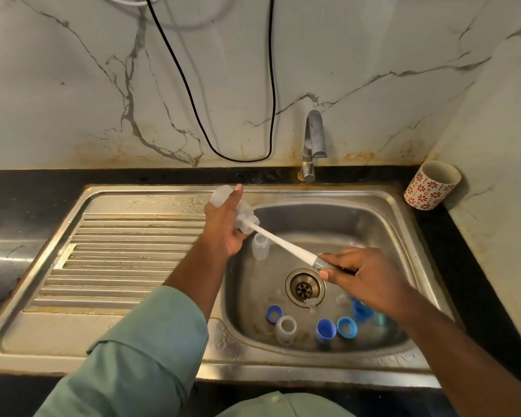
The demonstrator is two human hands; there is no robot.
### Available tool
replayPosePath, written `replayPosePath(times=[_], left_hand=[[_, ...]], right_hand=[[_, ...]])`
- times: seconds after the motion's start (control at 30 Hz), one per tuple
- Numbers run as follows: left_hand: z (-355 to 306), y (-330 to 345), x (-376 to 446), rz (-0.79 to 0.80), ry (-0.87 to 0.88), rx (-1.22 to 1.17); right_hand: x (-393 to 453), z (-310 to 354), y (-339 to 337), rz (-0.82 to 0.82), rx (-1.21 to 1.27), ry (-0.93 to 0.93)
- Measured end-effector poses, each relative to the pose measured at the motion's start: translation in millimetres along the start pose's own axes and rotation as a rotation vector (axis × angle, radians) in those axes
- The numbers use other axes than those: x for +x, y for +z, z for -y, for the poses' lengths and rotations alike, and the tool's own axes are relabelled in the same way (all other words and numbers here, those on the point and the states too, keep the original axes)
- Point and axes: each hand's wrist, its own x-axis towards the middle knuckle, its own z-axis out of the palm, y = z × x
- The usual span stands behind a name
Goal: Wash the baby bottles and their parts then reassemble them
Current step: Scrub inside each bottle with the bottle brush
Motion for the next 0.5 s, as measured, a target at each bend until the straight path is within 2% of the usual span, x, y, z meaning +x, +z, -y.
replayPosePath(times=[0.07,0.13,0.2,0.23,0.33,0.43,0.5], left_hand=[[-3.3,-3.7,1.5,0.165,0.048,-0.108],[-9.2,-0.9,1.6,0.307,0.056,-0.228],[-15.1,6.7,-1.1,0.335,0.034,-0.277],[-17.4,10.3,-2.6,0.327,0.032,-0.285],[-17.1,13.1,-1.8,0.248,0.04,-0.316],[-13.0,12.5,2.0,0.178,0.054,-0.349],[-10.2,14.6,5.5,0.136,0.074,-0.349]], right_hand=[[-5.6,0.8,1.2,0.059,0.352,0.163],[-9.9,-2.2,3.0,0.201,0.733,0.332],[-13.4,-5.8,6.0,0.31,1.003,0.443],[-14.3,-5.9,7.0,0.326,1.016,0.459],[-13.7,-0.1,7.7,0.229,0.688,0.399],[-9.4,-0.1,7.2,-0.052,0.376,0.347],[-8.3,-4.3,5.7,-0.164,0.016,0.29]])
